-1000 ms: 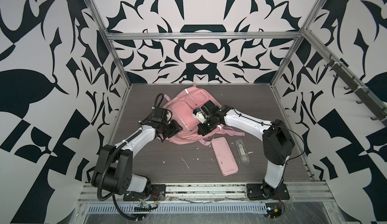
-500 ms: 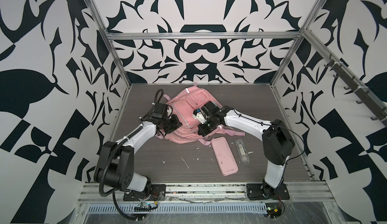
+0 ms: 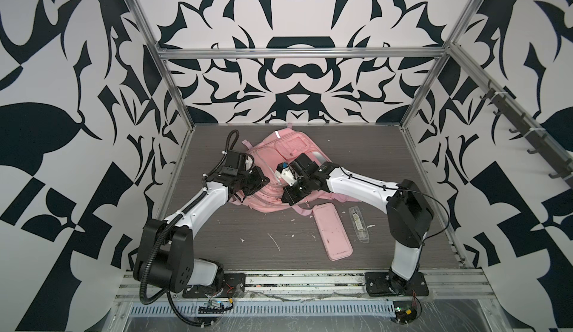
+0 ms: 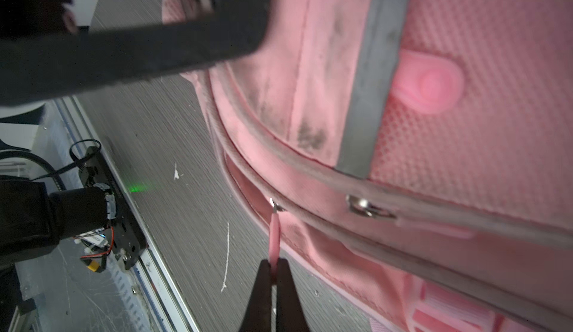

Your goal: Pack the student bag

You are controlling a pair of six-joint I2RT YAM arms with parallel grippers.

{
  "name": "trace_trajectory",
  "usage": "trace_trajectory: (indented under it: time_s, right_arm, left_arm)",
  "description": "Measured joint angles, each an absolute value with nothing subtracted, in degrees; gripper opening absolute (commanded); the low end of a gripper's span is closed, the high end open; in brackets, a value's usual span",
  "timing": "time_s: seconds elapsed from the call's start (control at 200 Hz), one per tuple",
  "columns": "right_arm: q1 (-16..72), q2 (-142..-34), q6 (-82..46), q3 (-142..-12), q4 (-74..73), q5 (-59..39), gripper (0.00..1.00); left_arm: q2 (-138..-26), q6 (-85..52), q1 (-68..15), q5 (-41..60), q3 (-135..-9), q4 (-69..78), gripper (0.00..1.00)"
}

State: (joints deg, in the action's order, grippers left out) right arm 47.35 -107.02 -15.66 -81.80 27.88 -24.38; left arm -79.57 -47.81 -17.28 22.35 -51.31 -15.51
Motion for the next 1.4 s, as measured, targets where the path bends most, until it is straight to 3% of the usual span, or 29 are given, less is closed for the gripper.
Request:
trace_trajectory:
  time_s: [0.295, 0.545, 0.74, 0.83, 1.11, 1.4]
  right_arm:
    - [47.9, -109.6, -24.8, -83.8, 19.7, -27.6, 0.00]
    - [47.0, -113.6, -30.5, -84.4, 12.8, -29.6, 0.00]
    - [43.9, -110.5, -31.7, -79.4, 9.5, -31.5, 0.00]
    - [42.3, -107.5, -31.5, -76.0, 9.8, -32.0, 0.00]
    - [37.3, -98.5, -29.1, -67.8, 13.3, -32.0, 0.00]
    - [32.3, -89.5, -27.0, -59.0, 16.5, -30.3, 0.00]
  left_arm:
    - [-80.7, -48.4, -18.2, 22.1, -51.3, -14.1, 0.14]
    - [-84.3, -48.5, -19.5, 21.9, -53.0, -13.0, 0.17]
    - [-85.7, -47.6, -19.8, 22.3, -55.2, -13.0, 0.42]
    - [-85.7, -45.1, -19.9, 21.5, -57.4, -14.4, 0.48]
    - [-86.7, -38.5, -17.8, 17.8, -63.0, -19.6, 0.49]
    - [-98.1, -32.6, -17.4, 15.7, -71.9, -23.6, 0.47]
